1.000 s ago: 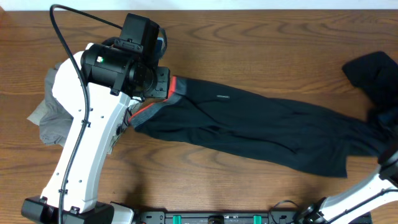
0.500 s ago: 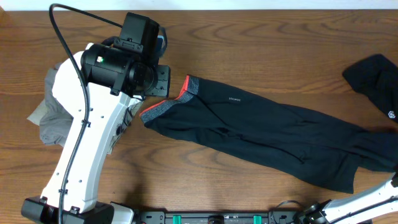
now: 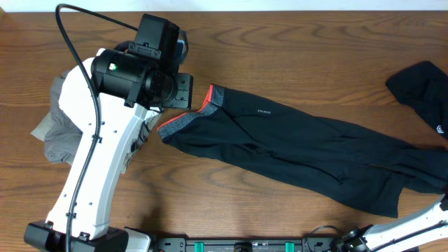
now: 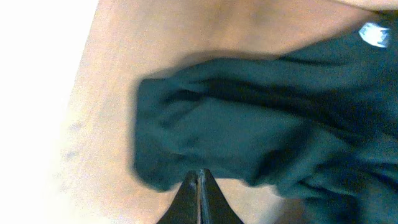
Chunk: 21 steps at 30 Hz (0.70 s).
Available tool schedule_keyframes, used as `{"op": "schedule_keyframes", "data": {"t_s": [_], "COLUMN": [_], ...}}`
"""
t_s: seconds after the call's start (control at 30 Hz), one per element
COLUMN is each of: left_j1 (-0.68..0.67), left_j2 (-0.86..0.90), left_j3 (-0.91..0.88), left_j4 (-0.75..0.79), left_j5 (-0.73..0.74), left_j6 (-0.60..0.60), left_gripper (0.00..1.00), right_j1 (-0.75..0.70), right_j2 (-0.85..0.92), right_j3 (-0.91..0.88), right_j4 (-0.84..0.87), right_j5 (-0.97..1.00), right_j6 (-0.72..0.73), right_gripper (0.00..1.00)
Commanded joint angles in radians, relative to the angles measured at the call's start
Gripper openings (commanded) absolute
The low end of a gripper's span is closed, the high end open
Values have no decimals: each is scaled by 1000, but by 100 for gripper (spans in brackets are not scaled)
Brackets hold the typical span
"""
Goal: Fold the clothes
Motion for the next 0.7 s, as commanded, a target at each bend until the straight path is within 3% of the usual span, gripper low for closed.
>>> {"op": "schedule_keyframes", "data": {"t_s": [0.0, 0.03, 0.13, 0.23, 0.6, 0.63, 0.67], "left_j1": [-2, -2, -2, -2, -2, -2, -2], "left_j2": [-10, -10, -10, -10, -10, -10, -10], "left_j3": [14, 14, 14, 14, 14, 14, 14], "left_j4": [2, 2, 2, 2, 1, 1, 2], "left_j5": [-12, -12, -12, -12, -12, -12, -12], "left_j6": [6, 6, 6, 6, 32, 32, 32], "left_gripper": [57, 57, 57, 58, 59, 59, 59], "right_j1": [8, 11, 24, 23, -12, -12, -10], "right_j2": [-68, -74, -73, -72, -71, -71, -71], "right_j3": [72, 74, 56, -36, -507, -528, -544], "right_j4": [-89, -138, -253, -256, 39, 69, 96], "right_j5": [-87, -9, 249, 328, 488, 487, 478], "right_j6": [-36, -36, 2, 58, 93, 92, 92], "right_gripper": [18, 35, 66, 72, 78, 75, 57]}}
